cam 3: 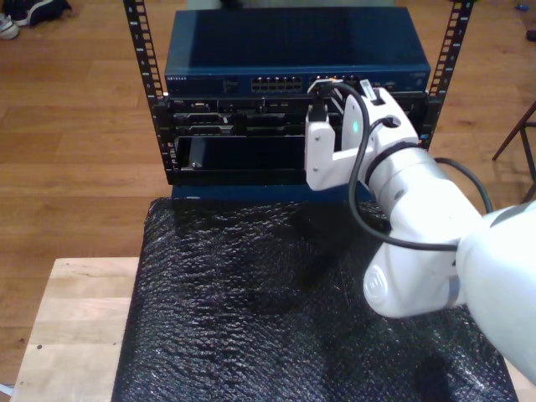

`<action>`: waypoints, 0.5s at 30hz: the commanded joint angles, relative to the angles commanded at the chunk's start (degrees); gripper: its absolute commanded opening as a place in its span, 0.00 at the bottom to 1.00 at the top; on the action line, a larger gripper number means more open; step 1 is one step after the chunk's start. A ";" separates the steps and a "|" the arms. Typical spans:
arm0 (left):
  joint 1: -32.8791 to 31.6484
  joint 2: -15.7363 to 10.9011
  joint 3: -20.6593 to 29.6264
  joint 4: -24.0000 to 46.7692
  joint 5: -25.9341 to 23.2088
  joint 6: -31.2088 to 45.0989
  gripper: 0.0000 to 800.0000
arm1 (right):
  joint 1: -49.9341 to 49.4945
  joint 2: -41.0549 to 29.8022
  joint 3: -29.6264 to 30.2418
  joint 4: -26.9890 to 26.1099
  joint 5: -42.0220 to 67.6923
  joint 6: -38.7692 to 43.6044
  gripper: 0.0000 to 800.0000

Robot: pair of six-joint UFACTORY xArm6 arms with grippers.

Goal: Grab the cable and plug it in

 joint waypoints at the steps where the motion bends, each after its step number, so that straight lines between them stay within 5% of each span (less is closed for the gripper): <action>1: 0.00 0.00 0.00 0.00 0.00 0.00 1.00 | -0.09 0.18 -0.35 -0.18 0.88 0.09 0.00; 15: 0.00 0.00 0.00 0.00 0.00 0.00 1.00 | -3.16 3.25 -2.02 -0.35 -0.09 0.70 0.00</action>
